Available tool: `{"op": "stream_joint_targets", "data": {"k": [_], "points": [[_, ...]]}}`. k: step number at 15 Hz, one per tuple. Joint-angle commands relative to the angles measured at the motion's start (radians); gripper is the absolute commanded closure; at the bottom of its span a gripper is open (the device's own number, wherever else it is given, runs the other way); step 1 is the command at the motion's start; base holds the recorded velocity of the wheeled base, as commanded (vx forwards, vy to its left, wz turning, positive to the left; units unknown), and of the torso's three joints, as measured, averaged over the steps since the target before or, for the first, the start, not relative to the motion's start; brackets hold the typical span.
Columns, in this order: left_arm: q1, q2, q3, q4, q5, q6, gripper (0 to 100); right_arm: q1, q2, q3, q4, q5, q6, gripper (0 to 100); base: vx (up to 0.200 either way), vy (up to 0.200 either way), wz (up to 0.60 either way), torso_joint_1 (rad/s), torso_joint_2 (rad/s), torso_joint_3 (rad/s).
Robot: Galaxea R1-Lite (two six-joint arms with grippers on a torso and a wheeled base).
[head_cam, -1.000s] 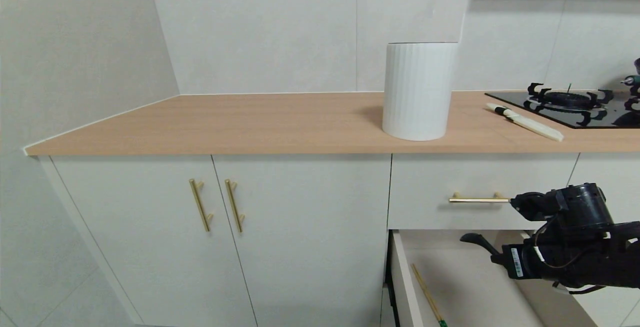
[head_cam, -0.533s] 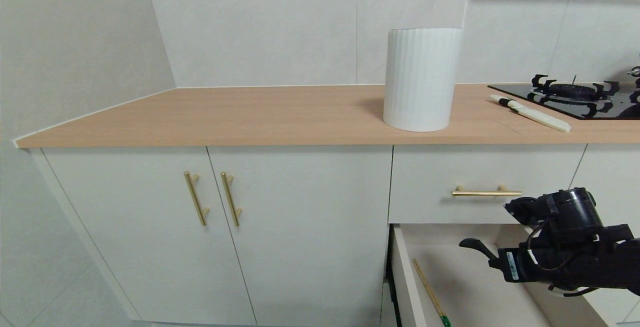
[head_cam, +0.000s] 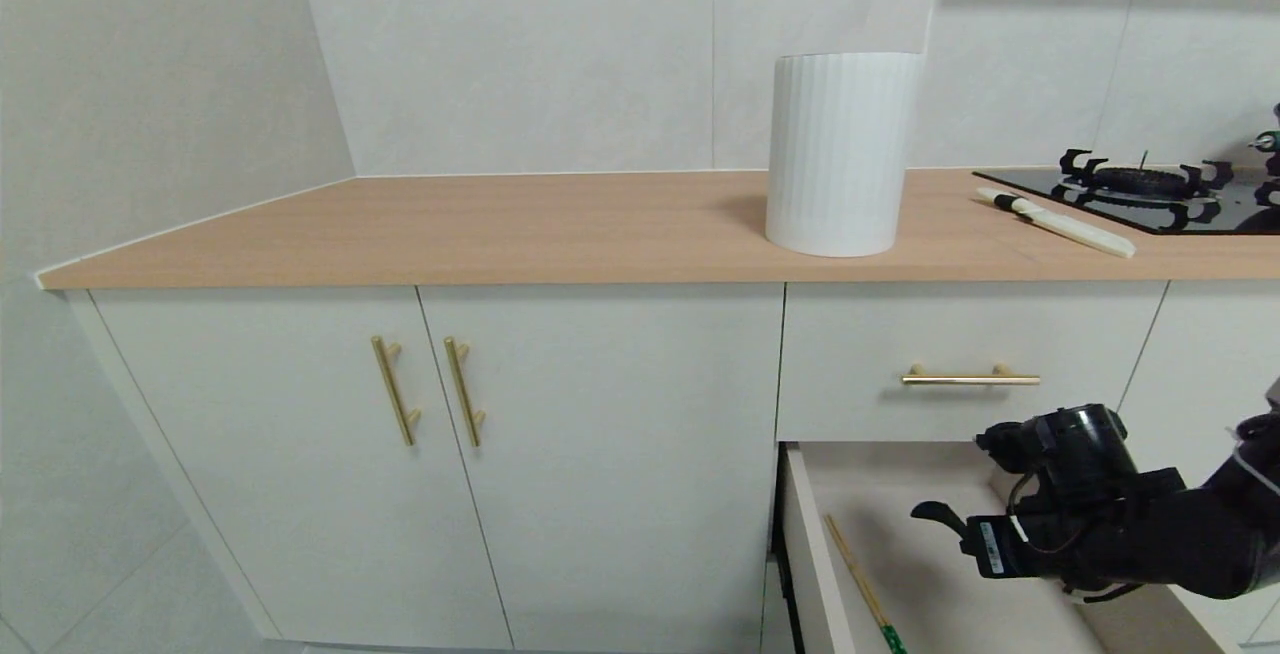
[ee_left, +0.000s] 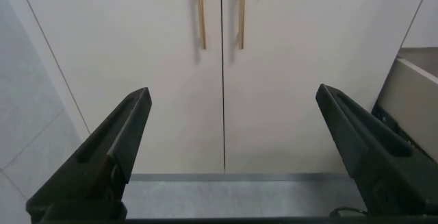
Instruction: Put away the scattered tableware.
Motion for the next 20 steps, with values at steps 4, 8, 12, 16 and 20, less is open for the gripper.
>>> {"op": "stream_joint_targets", "data": {"k": [4,8,12,16,20], "points": [[0.0,0.0,0.0,0.0,0.0,0.0,0,0.007,0.241,-0.084,-0.032,-0.03,-0.003,100,0.0,0.0,0.0,0.0,0.0,0.0],[0.0,0.0,0.0,0.0,0.0,0.0,0,0.022,0.288,-0.17,0.07,-0.105,-0.006,100,0.0,0.0,0.0,0.0,0.0,0.0],[0.0,0.0,0.0,0.0,0.0,0.0,0,0.025,0.285,-0.208,0.156,-0.131,-0.004,100,0.0,0.0,0.0,0.0,0.0,0.0],[0.0,0.0,0.0,0.0,0.0,0.0,0,0.025,0.287,-0.208,0.155,-0.131,-0.001,100,0.0,0.0,0.0,0.0,0.0,0.0],[0.0,0.0,0.0,0.0,0.0,0.002,0,0.031,0.29,-0.21,0.15,-0.137,0.019,100,0.0,0.0,0.0,0.0,0.0,0.0]]}}
